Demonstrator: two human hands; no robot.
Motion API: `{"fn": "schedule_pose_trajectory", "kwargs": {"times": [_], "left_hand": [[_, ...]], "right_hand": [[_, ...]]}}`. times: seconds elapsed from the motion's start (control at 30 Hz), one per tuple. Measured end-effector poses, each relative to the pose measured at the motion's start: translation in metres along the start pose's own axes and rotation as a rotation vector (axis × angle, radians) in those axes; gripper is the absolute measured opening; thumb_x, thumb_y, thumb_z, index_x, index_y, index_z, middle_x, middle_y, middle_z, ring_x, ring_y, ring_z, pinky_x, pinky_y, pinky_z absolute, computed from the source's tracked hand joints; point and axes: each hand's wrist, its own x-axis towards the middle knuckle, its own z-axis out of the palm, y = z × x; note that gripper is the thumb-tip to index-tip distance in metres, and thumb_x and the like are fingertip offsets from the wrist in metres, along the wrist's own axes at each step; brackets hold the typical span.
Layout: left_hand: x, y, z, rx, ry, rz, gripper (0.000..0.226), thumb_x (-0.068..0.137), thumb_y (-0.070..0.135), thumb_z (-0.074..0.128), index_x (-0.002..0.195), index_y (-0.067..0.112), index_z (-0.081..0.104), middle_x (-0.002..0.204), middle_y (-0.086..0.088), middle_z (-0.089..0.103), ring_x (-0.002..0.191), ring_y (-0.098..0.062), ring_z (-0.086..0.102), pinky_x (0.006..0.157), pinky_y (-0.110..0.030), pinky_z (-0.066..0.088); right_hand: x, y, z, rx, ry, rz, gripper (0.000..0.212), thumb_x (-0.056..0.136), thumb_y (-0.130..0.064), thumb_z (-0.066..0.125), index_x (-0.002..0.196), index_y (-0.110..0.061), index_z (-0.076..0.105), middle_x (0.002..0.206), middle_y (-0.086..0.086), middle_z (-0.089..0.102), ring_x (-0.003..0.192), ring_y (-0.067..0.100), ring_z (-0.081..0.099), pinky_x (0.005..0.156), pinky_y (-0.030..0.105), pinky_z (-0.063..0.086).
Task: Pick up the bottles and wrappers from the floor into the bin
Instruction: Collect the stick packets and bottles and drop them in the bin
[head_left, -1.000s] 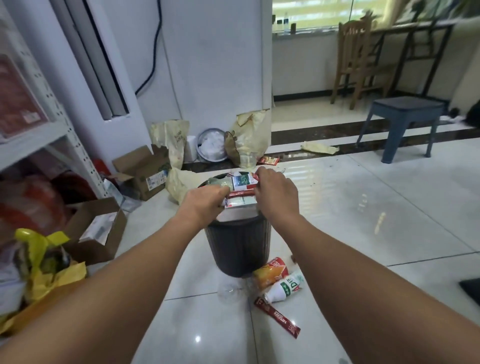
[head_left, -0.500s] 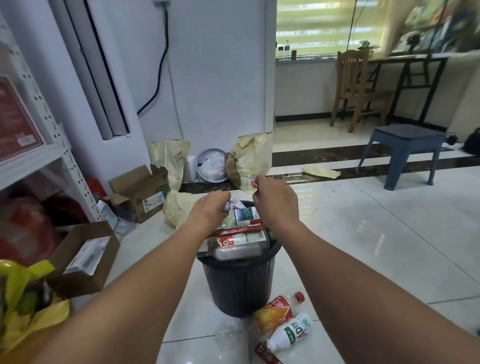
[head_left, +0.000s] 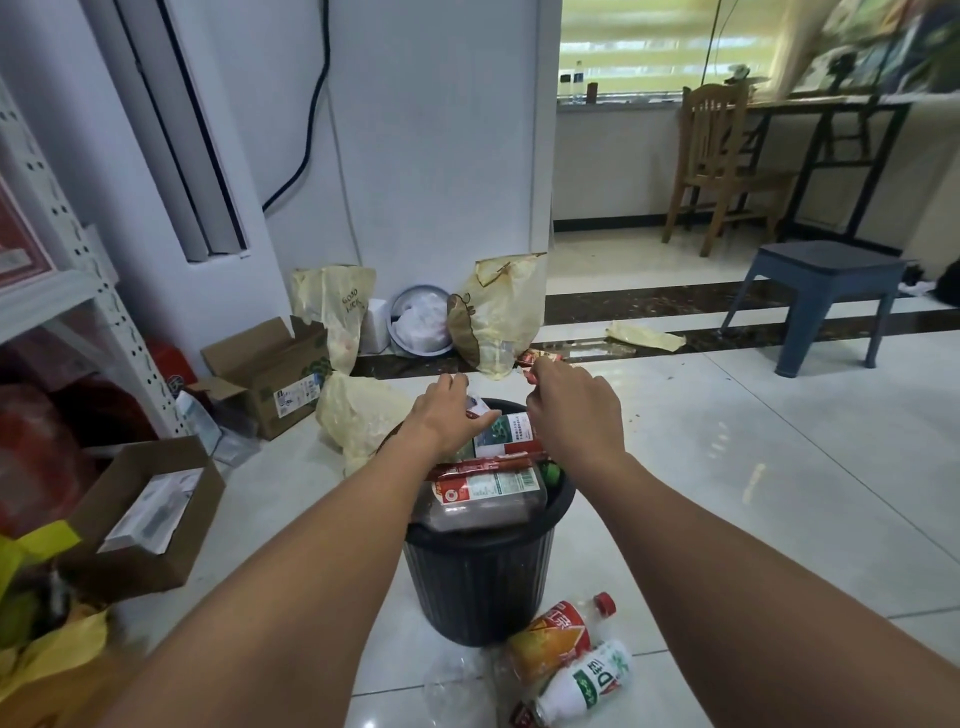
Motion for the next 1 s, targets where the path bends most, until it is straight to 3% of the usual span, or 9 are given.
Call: {"fn": "schedule_pose_trajectory", "kwargs": {"times": [0.3,0.4,0.47,0.6,0.77,1.0], "left_hand": [[-0.006,-0.007,0.0,0.241,-0.002,0.163,0.069,0.091,0.055,0.04,0.146,0.016,0.023,0.153,-0.005,0.025,0.139,-0.024,0.025,0.115,-0.041,0.019],[-0.013,-0.014,-0.009,0.305,-0.004,0.228,0.067,0.092,0.053,0.038,0.148,0.021,0.019,0.155,0.001,0.02,0.142,-0.019,0.017,0.116,-0.041,0.01],[-0.018,-0.022,-0.016,0.31,-0.004,0.225,0.065,0.093,0.052,0.038,0.147,0.022,0.019,0.155,0.003,0.021,0.143,-0.017,0.016,0.116,-0.041,0.008],[-0.028,-0.034,-0.026,0.284,0.025,0.176,0.064,0.092,0.052,0.04,0.146,0.022,0.024,0.153,0.002,0.026,0.141,-0.017,0.021,0.116,-0.04,0.012],[-0.035,-0.04,-0.033,0.246,0.085,0.129,0.06,0.091,0.05,0.042,0.143,0.023,0.029,0.15,0.002,0.033,0.138,-0.016,0.027,0.115,-0.039,0.019],[-0.037,-0.048,-0.044,0.286,0.132,0.136,0.056,0.092,0.048,0.042,0.141,0.023,0.032,0.146,0.002,0.037,0.134,-0.017,0.032,0.111,-0.041,0.024]], "right_hand": [[-0.01,-0.004,0.006,0.031,-0.078,-0.024,0.018,0.093,-0.023,0.049,0.108,-0.016,0.056,0.102,0.003,0.066,0.09,0.025,0.06,0.073,0.035,0.042],[-0.013,-0.002,0.006,0.056,-0.172,-0.051,0.02,0.092,-0.021,0.047,0.111,-0.018,0.054,0.103,0.004,0.065,0.092,0.027,0.059,0.069,0.033,0.036],[-0.014,-0.002,0.006,0.081,-0.271,-0.05,0.023,0.093,-0.019,0.047,0.115,-0.019,0.052,0.107,0.003,0.065,0.093,0.027,0.06,0.069,0.033,0.041],[-0.017,-0.008,0.008,0.054,-0.354,-0.051,0.028,0.092,-0.019,0.051,0.12,-0.021,0.051,0.113,0.004,0.064,0.097,0.025,0.061,0.073,0.035,0.047],[-0.012,-0.024,0.018,0.01,-0.347,-0.094,0.026,0.094,-0.022,0.052,0.119,-0.02,0.049,0.112,0.004,0.063,0.097,0.025,0.059,0.07,0.034,0.042],[-0.001,-0.04,0.032,0.018,-0.375,-0.105,0.051,0.089,-0.049,0.058,0.126,-0.018,0.042,0.123,0.006,0.054,0.115,0.028,0.047,0.087,0.039,0.041]]}}
